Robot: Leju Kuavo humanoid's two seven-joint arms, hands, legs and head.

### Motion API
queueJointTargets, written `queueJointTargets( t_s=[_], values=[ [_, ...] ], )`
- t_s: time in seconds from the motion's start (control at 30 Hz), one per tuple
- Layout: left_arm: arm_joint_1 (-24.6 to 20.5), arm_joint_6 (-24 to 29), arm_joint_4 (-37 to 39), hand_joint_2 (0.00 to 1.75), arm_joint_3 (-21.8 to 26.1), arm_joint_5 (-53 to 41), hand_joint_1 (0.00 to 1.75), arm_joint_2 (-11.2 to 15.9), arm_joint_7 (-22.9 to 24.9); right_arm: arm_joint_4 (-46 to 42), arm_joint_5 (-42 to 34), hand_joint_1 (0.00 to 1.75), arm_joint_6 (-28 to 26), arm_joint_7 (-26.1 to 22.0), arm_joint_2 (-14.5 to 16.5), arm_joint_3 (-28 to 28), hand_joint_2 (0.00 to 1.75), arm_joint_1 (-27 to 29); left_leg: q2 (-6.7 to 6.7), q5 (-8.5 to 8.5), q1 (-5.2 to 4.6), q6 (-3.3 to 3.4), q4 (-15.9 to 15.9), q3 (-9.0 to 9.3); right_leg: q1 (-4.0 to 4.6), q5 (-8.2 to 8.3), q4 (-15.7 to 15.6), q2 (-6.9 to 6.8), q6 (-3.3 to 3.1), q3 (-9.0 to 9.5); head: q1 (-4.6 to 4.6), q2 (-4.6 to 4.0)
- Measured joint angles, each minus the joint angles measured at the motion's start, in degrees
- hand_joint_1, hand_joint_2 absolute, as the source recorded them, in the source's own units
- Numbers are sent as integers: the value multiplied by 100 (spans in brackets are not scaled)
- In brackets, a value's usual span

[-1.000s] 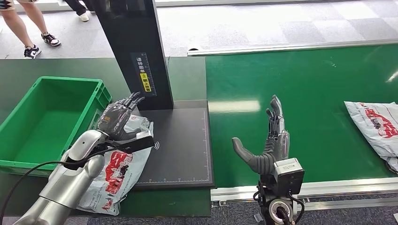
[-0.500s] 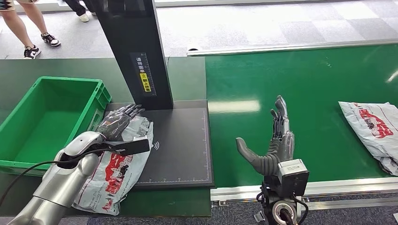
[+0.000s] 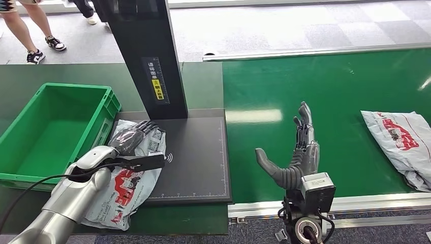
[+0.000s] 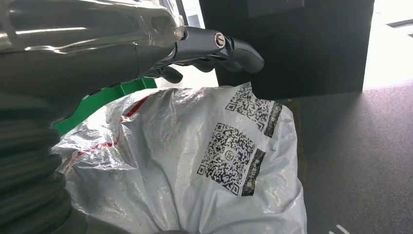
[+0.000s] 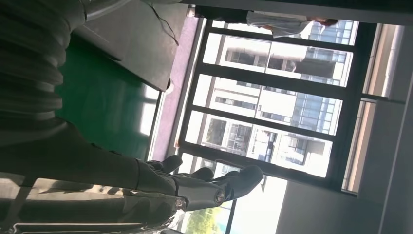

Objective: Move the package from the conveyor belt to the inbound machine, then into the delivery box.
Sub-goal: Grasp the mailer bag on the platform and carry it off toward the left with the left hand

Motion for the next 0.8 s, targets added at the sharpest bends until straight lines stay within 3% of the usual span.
queueJointTargets(
  t_s=[0.1,0.13,0.23,0.27,0.8],
  values=[
    [-95,40,219,175,-43,-30,2,-38,-12,0,0,0,1,0,10,10,175,-20,-1,0,0,0,-1,10,0,-1,0,-1,0,13,0,0],
    [-120,57,280,175,-53,-29,15,-45,-29,0,0,0,1,0,13,14,175,-25,-1,0,0,0,-1,15,0,-1,0,-1,-1,18,0,0],
    [-171,94,435,175,-73,-3,142,-49,-121,3,0,0,2,0,17,18,175,-37,-2,0,0,0,-2,33,0,-1,0,-2,-1,37,-1,0],
    [-180,96,476,175,-80,15,172,-45,-152,7,-1,0,3,-1,17,19,175,-42,-2,1,0,0,-2,38,0,-1,0,-2,-1,42,0,0],
    [-206,126,614,175,-188,339,175,81,-361,68,-94,0,3,-46,10,93,175,-125,-3,3,0,-2,-3,44,1,0,0,-1,-2,45,-1,0]
  ],
)
